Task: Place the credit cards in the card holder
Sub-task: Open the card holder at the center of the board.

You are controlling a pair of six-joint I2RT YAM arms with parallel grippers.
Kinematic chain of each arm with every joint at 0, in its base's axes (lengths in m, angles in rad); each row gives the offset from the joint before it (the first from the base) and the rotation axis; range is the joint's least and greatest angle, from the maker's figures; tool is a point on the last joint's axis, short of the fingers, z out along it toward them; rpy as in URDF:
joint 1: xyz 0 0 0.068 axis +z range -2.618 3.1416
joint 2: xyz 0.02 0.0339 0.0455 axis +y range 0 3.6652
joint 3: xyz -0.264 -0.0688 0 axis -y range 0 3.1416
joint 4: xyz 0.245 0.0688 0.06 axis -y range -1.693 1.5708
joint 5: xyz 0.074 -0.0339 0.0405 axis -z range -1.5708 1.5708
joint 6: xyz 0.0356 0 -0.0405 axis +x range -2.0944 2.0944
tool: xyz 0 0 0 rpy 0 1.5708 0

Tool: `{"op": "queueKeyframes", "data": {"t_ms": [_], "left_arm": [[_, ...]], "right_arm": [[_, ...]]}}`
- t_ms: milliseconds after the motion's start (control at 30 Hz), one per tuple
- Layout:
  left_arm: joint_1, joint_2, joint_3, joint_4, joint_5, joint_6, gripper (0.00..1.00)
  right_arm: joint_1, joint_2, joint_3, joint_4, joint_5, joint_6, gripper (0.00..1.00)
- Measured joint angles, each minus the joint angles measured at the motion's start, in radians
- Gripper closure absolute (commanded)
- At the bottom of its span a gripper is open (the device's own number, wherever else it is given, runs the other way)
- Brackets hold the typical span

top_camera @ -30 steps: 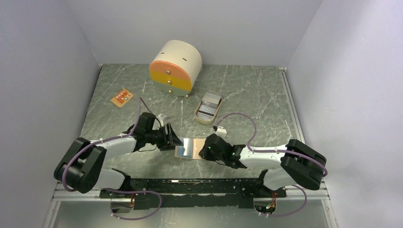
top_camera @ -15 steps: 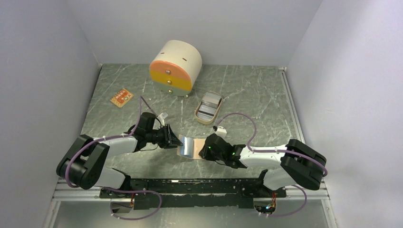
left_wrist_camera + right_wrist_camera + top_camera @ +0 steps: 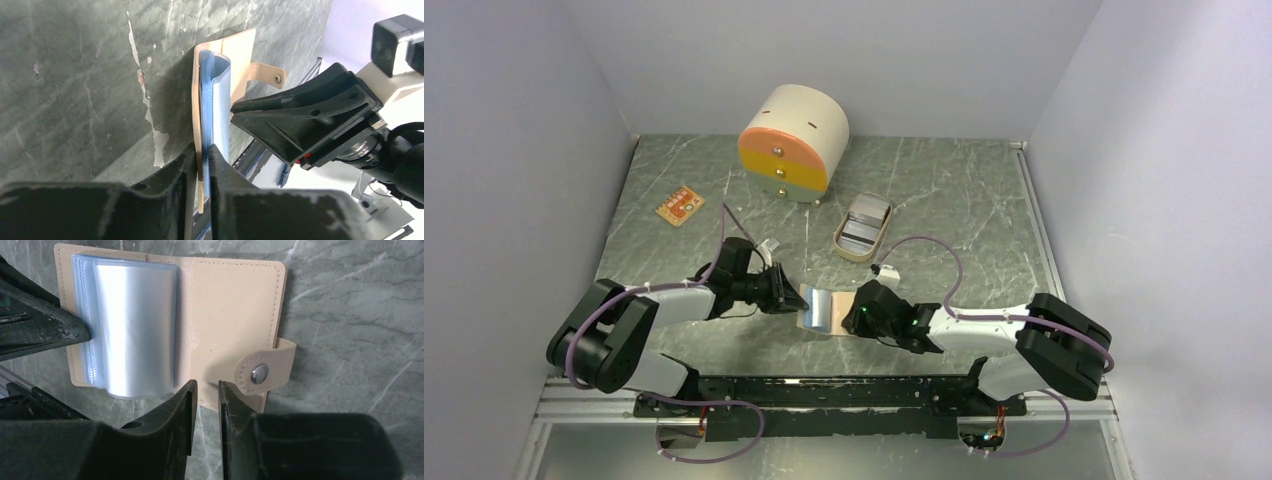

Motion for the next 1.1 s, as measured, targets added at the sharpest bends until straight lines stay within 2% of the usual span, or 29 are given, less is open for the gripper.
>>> {"op": "queueKeyframes", "data": {"t_ms": [67,267,367,600,867,1100], "left_arm": [[-0.004,0.006,0.0,0.0,0.0,0.002,0.91],[-0.015,-0.004,0.001,-0.01,-0.006,0.006,0.91],[-0.024,-0.047,0.006,-0.056,-0.028,0.014,0.91],[-0.043,-0.146,0.024,-0.126,-0.081,0.018,0.91],[-0.046,-0.163,0.031,-0.174,-0.108,0.021,0.91],[-0.046,-0.169,0.031,-0.175,-0.104,0.02,0.91]], "right_arm": [[0.0,-0.004,0.008,-0.015,-0.001,-0.006,0.68],[0.0,-0.055,0.052,-0.056,-0.019,-0.021,0.56],[0.0,-0.08,0.092,-0.065,-0.024,-0.031,0.47],[0.005,-0.031,0.183,-0.073,-0.041,-0.056,0.35],[0.02,0.083,0.228,-0.077,-0.064,-0.089,0.32],[0.022,0.112,0.232,-0.087,-0.048,-0.109,0.33]]}}
